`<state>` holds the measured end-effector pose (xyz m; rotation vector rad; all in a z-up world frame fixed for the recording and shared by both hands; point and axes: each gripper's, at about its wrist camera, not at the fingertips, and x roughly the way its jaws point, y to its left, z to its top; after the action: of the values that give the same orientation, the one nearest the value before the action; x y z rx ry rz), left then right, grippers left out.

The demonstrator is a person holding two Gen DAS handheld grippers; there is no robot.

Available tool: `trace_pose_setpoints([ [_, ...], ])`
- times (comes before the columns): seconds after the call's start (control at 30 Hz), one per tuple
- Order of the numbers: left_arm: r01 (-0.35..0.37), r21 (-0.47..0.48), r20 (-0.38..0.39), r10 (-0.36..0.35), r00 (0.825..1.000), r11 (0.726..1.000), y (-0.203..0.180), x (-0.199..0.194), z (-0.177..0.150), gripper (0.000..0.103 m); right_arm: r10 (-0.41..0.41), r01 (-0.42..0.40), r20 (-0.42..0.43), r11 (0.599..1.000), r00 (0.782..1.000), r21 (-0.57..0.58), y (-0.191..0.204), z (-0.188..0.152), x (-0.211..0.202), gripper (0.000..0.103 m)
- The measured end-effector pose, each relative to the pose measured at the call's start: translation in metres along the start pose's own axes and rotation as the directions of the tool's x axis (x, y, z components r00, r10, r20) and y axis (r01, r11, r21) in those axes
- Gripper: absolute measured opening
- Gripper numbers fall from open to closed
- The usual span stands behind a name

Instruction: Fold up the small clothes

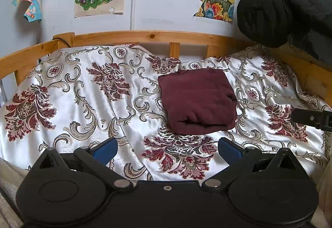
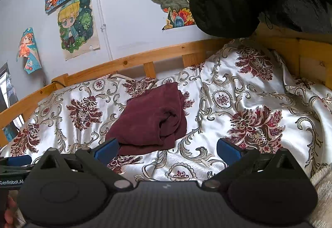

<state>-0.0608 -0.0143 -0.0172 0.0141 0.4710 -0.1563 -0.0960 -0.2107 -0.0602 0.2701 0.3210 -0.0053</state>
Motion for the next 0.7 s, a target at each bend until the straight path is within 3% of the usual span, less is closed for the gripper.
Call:
trace_pose_setpoints([
  [0.7, 0.0, 0.001, -0.002, 0.0, 1.0, 1.0, -0.0005, 0.0, 0.0005, 0.102, -0.002, 0.002, 0.0, 1.0, 1.0, 0.005, 0.0, -0.0006, -0.0002, 0.103],
])
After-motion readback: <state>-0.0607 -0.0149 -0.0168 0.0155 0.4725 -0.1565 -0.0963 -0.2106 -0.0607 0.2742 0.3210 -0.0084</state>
